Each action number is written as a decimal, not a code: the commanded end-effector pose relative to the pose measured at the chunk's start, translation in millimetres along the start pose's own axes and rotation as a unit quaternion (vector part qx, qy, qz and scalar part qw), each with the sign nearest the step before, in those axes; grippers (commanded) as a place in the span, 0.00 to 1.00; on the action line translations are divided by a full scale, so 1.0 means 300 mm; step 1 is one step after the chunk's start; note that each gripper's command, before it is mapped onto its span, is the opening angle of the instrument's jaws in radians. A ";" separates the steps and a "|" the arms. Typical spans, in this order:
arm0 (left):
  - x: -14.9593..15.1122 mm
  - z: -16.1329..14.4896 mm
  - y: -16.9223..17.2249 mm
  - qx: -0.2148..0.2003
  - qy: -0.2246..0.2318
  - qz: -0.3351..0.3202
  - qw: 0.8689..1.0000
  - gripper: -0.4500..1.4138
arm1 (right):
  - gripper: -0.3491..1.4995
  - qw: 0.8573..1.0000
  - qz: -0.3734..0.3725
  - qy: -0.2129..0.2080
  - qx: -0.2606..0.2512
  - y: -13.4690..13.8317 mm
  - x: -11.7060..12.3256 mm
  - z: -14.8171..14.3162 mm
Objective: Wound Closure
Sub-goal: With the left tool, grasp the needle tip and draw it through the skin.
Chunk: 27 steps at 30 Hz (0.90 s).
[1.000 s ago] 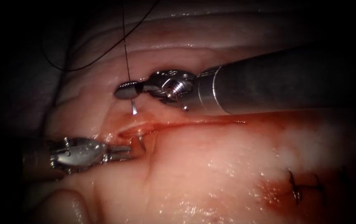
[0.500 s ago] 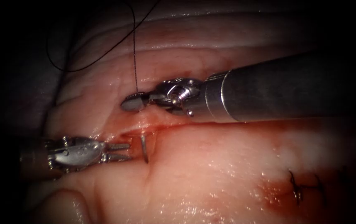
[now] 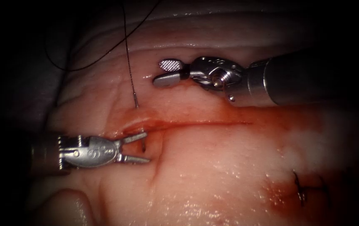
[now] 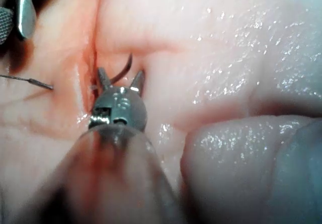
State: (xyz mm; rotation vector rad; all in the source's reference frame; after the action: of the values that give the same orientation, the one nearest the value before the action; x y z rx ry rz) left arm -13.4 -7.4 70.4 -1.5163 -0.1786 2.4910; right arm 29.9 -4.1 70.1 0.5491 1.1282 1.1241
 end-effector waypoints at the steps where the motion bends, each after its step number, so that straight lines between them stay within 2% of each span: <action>1: -0.002 0.003 -0.001 0.010 0.002 0.002 1.000 0.31 | 0.60 1.000 0.001 0.004 0.001 -0.0004 -0.0018 0.0023; 6: -0.004 0.004 -0.004 0.025 0.008 -0.015 1.000 0.22 | 0.54 1.000 0.003 0.019 0.002 -0.0016 -0.0025 0.0022; 8: -0.005 0.004 -0.006 0.027 0.012 -0.035 0.999 0.10 | 0.50 1.000 0.004 0.022 0.002 -0.0024 -0.0029 0.0021; 9: -0.006 0.004 -0.007 0.027 0.014 -0.040 0.999 0.00 | 0.48 1.000 0.004 0.022 0.002 -0.0029 -0.0033 0.0019; 10: -0.007 0.003 -0.007 0.025 0.017 -0.063 0.998 0.00 | 0.45 1.000 0.004 0.024 0.000 -0.0036 -0.0038 0.0016; 13: -0.007 0.002 -0.007 0.023 0.026 -0.092 0.995 0.00 | 0.46 1.000 0.005 0.025 -0.004 -0.0043 -0.0042 0.0012; 14: -0.006 0.000 -0.006 0.001 0.039 -0.121 0.992 0.00 | 0.48 1.000 0.007 0.028 -0.009 -0.0045 -0.0042 0.0007; 18: -0.003 -0.003 -0.005 -0.026 0.063 -0.160 0.985 0.00 | 0.47 1.000 0.007 0.028 -0.011 -0.0043 -0.0039 0.0000; 19: -0.003 -0.004 -0.005 -0.034 0.067 -0.175 0.982 0.00 | 0.40 1.000 0.007 0.027 -0.011 -0.0043 -0.0040 -0.0003; 20: 0.000 -0.006 -0.005 -0.053 0.079 -0.211 0.973 0.00 | 0.06 1.000 0.006 0.027 -0.010 -0.0044 -0.0047 -0.0012; 21: 0.000 -0.006 -0.005 -0.053 0.079 -0.211 0.973 0.00 | 0.06 1.000 0.006 0.027 -0.010 -0.0044 -0.0047 -0.0012; 22: 0.002 -0.007 -0.005 -0.071 0.088 -0.244 0.963 0.00 | 0.03 1.000 0.006 0.026 -0.010 -0.0045 -0.0051 -0.0018; 27: 0.008 -0.011 -0.007 -0.126 0.109 -0.340 0.926 0.00 | 0.04 0.999 0.025 0.025 -0.006 -0.0054 -0.0063 -0.0031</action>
State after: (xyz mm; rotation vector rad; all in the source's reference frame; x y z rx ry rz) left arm -10.6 -4.5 66.7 -1.4748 -0.8522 1.7874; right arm 29.0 -6.3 68.7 0.5392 1.1532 1.1942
